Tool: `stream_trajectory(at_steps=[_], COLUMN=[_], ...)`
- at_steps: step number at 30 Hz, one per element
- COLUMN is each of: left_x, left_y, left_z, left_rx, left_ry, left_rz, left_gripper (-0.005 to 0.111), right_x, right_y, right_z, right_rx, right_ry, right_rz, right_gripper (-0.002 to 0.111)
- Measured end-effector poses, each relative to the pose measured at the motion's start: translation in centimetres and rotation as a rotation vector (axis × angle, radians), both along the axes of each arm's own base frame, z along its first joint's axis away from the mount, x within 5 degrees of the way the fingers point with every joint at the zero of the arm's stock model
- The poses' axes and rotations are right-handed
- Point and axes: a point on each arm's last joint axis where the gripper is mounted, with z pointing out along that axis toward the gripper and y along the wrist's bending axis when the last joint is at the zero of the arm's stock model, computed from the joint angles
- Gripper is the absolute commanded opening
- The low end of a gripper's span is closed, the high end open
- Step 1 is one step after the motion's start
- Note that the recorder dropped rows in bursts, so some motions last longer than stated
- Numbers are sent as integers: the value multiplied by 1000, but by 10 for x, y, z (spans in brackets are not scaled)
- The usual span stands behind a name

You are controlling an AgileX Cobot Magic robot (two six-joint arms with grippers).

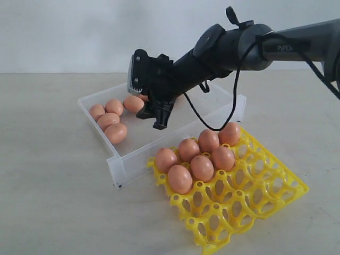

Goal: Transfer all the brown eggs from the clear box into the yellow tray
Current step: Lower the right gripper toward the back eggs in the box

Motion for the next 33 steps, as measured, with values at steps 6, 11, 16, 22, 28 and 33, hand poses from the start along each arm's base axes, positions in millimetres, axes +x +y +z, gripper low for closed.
stream_trajectory(at_steps=[6, 11, 16, 22, 28, 33], left_x=[0, 0, 0, 0, 0, 0], left_y=[0, 0, 0, 0, 0, 0], left_z=[0, 0, 0, 0, 0, 0], left_rx=[0, 0, 0, 0, 0, 0], left_ry=[0, 0, 0, 0, 0, 0], left_rz=[0, 0, 0, 0, 0, 0], left_gripper=[4, 4, 4, 4, 4, 4], right_x=[13, 25, 30, 30, 34, 46], right_y=[-6, -14, -25, -45, -66, -78], right_z=[6, 12, 13, 6, 4, 15], right_rx=[159, 389, 586, 557, 609, 719], right_ry=[46, 129, 277, 426, 504, 593], right_rz=[-311, -650, -862, -861, -962, -1036], right_gripper=[55, 55, 55, 55, 55, 55])
